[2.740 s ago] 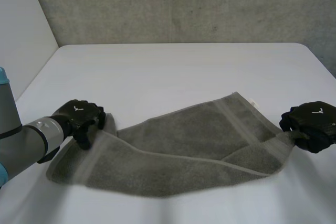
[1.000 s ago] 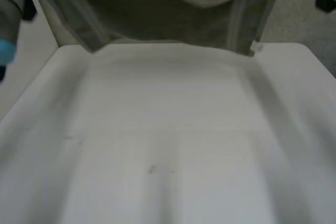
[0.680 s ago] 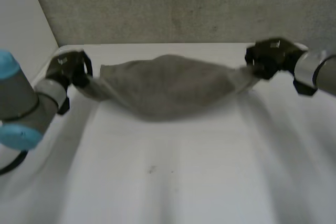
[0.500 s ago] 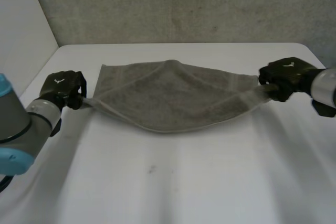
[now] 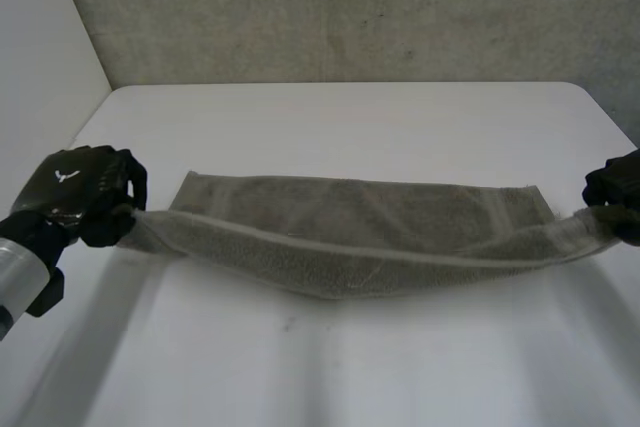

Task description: Fold the towel.

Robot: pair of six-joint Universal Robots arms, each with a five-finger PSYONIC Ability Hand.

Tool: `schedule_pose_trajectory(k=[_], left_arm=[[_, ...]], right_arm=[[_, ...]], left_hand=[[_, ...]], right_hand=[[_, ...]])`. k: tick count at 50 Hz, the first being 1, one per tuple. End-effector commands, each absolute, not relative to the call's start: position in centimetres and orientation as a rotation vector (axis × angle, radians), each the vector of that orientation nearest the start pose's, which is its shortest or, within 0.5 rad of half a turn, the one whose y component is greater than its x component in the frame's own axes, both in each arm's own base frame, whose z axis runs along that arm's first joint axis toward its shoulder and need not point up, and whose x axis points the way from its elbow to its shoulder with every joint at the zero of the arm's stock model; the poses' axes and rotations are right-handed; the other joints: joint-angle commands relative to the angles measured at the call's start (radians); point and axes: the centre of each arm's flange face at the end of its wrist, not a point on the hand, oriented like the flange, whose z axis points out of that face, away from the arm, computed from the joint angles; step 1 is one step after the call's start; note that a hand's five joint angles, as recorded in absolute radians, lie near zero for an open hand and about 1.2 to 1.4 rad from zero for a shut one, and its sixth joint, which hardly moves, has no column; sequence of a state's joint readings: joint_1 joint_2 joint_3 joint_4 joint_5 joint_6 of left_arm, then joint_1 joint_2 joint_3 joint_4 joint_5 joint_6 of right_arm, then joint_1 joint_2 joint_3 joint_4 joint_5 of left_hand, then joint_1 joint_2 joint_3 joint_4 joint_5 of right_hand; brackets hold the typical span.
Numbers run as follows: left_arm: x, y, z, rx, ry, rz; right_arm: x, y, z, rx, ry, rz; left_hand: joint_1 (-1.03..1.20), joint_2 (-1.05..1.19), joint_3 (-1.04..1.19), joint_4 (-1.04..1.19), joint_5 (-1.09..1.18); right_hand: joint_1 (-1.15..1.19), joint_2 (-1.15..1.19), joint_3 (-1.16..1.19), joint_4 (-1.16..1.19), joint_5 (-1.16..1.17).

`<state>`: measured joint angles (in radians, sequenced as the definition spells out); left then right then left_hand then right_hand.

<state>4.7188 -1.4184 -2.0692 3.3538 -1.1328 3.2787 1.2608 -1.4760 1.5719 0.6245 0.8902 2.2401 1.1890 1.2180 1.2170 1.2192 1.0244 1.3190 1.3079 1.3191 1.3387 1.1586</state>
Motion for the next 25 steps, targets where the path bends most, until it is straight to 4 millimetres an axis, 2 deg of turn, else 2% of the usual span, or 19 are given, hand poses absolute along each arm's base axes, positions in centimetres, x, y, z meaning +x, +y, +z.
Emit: schedule_pose_trajectory(k=[1, 3, 4, 6, 9, 11, 15, 19, 25], left_arm=[[-18.5, -27.2, 20.5, 0.711, 2.506, -2.206], [-19.3, -29.5, 19.1, 0.704, 2.538, -2.162], [-19.3, -29.5, 19.1, 0.704, 2.538, -2.162], [-19.8, -32.1, 17.9, 0.655, 2.531, -2.128], [-20.0, -33.3, 17.4, 0.629, 2.522, -2.117], [-20.3, -35.2, 16.2, 0.598, 2.516, -2.098], [-21.2, -36.5, 15.4, 0.613, 2.512, -2.108], [-23.0, -37.6, 14.8, 0.665, 2.506, -2.134], [-23.8, -38.7, 14.7, 0.661, 2.485, -2.147]], right_arm=[[10.8, -30.4, 23.3, -1.126, 2.468, -1.372], [11.4, -31.7, 22.1, -1.094, 2.502, -1.320], [11.4, -31.7, 22.1, -1.094, 2.502, -1.320], [12.1, -33.3, 21.2, -1.037, 2.512, -1.292], [12.3, -34.1, 20.8, -0.997, 2.513, -1.286], [12.2, -36.0, 20.0, -0.910, 2.522, -1.298], [12.9, -37.3, 19.2, -0.857, 2.514, -1.300], [13.5, -38.8, 18.4, -0.800, 2.541, -1.306], [14.0, -40.4, 17.5, -0.783, 2.581, -1.336]], left_hand=[[0.207, 0.178, 0.179, 0.177, 0.197], [0.207, 0.178, 0.179, 0.177, 0.197], [0.207, 0.178, 0.179, 0.177, 0.197], [0.207, 0.178, 0.179, 0.177, 0.197], [0.207, 0.178, 0.179, 0.177, 0.197], [0.207, 0.178, 0.179, 0.177, 0.197], [0.207, 0.178, 0.179, 0.177, 0.197], [0.207, 0.178, 0.179, 0.177, 0.197], [0.207, 0.178, 0.179, 0.177, 0.197]], right_hand=[[0.077, 0.088, 0.077, 0.058, 0.063], [0.077, 0.088, 0.077, 0.058, 0.063], [0.077, 0.088, 0.077, 0.058, 0.063], [0.077, 0.088, 0.077, 0.058, 0.063], [0.077, 0.088, 0.077, 0.058, 0.063], [0.077, 0.088, 0.077, 0.058, 0.063], [0.077, 0.088, 0.077, 0.058, 0.063], [0.077, 0.088, 0.077, 0.058, 0.063], [0.077, 0.088, 0.077, 0.058, 0.063]])
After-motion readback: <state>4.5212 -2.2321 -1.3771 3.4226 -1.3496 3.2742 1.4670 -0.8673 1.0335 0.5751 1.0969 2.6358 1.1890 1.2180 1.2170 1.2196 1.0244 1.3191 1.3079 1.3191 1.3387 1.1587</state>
